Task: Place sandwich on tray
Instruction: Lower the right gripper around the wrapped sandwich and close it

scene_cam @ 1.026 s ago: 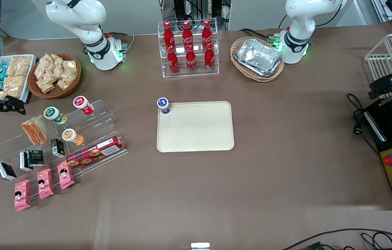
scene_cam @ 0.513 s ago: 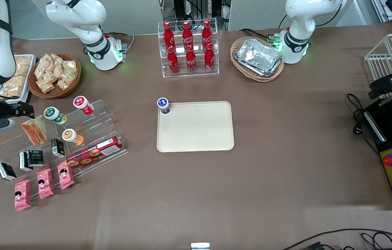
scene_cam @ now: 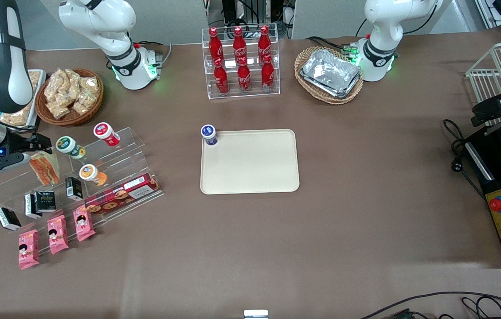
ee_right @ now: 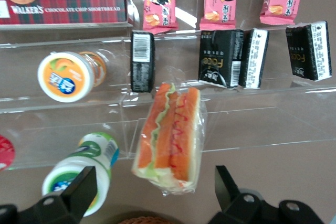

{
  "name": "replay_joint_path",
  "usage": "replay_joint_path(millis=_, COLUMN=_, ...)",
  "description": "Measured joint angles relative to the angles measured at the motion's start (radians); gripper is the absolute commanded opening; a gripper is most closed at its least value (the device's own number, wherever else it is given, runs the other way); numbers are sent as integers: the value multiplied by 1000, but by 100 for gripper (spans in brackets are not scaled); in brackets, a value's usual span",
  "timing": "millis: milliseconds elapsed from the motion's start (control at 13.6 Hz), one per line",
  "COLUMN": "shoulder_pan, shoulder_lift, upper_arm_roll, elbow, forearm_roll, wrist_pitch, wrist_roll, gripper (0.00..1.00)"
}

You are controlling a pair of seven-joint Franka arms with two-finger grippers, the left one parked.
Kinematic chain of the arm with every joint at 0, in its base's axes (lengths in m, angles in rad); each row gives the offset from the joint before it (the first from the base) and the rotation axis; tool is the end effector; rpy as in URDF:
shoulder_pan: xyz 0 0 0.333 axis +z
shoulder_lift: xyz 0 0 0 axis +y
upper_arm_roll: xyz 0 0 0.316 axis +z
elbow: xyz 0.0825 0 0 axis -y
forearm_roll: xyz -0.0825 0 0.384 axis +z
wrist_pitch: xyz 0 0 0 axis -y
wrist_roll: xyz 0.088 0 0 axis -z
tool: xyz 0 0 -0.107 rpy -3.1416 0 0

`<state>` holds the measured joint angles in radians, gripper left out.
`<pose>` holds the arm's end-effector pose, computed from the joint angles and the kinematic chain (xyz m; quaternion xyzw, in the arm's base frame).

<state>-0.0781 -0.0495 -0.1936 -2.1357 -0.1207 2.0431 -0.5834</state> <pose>0.5039 -0.1481 0.4243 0.9816 0.1834 -0.0399 0.0349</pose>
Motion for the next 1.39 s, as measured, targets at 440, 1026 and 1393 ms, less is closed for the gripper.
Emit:
replay_joint_path(millis=440, shoulder_pan=-2, shoulder_lift=15, upper_arm_roll=-32, elbow=-36, forearm_roll=-1, wrist_pitch=67, wrist_roll=-32, gripper=100)
replay_joint_path(millis=1026, shoulder_pan=-2, shoulder_lift=30, upper_arm_roll=-32, elbow=-50, forearm_roll=-1, wrist_pitch=100, wrist_roll=-33, gripper=100)
replay_joint_path(millis=1393, shoulder_pan=-2, shoulder_lift=47, upper_arm_roll=-32, elbow=-54, forearm_roll=-1, wrist_pitch=117, wrist_roll=-36, gripper=76)
